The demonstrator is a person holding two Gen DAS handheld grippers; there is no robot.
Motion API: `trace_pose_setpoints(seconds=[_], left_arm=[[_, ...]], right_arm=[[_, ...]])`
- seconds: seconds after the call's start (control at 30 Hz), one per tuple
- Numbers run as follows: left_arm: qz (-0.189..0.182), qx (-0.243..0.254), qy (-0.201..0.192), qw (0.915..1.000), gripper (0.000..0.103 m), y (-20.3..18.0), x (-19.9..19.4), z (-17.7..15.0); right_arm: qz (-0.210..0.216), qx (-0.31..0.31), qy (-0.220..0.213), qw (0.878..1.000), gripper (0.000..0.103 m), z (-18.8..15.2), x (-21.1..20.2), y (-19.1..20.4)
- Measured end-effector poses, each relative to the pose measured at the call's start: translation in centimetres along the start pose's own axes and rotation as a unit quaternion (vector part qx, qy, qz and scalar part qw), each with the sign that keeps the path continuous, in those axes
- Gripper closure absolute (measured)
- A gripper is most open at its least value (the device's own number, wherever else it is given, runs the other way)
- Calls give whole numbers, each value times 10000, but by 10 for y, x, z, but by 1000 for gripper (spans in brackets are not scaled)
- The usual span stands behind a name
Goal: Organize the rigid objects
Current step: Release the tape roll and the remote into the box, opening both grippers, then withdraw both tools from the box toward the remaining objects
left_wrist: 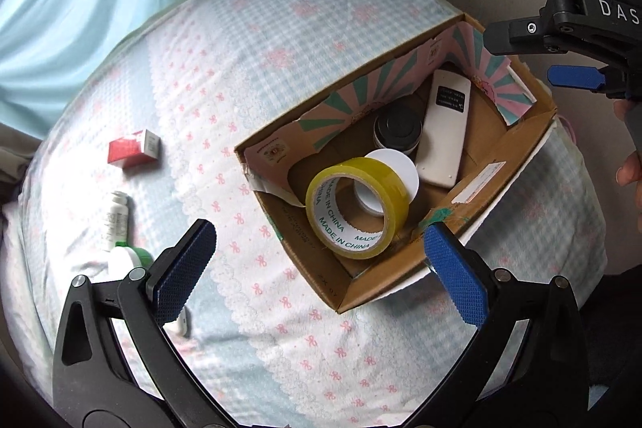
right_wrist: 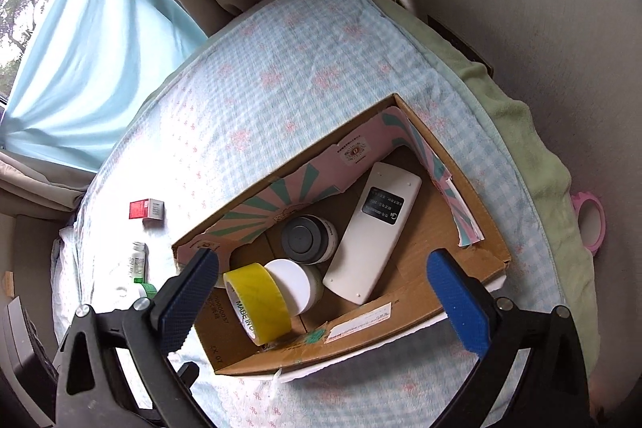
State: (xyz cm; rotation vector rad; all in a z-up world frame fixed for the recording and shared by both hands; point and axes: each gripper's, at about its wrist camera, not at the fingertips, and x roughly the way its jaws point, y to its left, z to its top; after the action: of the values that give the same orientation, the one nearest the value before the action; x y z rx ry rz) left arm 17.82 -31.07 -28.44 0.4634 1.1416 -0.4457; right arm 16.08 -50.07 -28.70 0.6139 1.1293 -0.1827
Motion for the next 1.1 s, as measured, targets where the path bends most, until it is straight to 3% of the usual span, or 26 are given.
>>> trace_pose_setpoints(seconds=[0.3,0.67,0.87,1.1], left_arm=[[43,-563,-246,9981,0,30,-64,-17],[146,-1491,-664,9865,0,129,-136,-46],[385,-1930,-770,9774,0,191,-156,-66],[593,-2735,-768,9570,0,262,-164,-85]], right_arm=[[-111,-468,-239,9986,0,-4,-54,41],[44,-1842,-276,9825,0,4,-101,148],[131,-2917,-199,9562,0,9,-97,239],[219,-4046,-62,9142,0,19,-67,342]])
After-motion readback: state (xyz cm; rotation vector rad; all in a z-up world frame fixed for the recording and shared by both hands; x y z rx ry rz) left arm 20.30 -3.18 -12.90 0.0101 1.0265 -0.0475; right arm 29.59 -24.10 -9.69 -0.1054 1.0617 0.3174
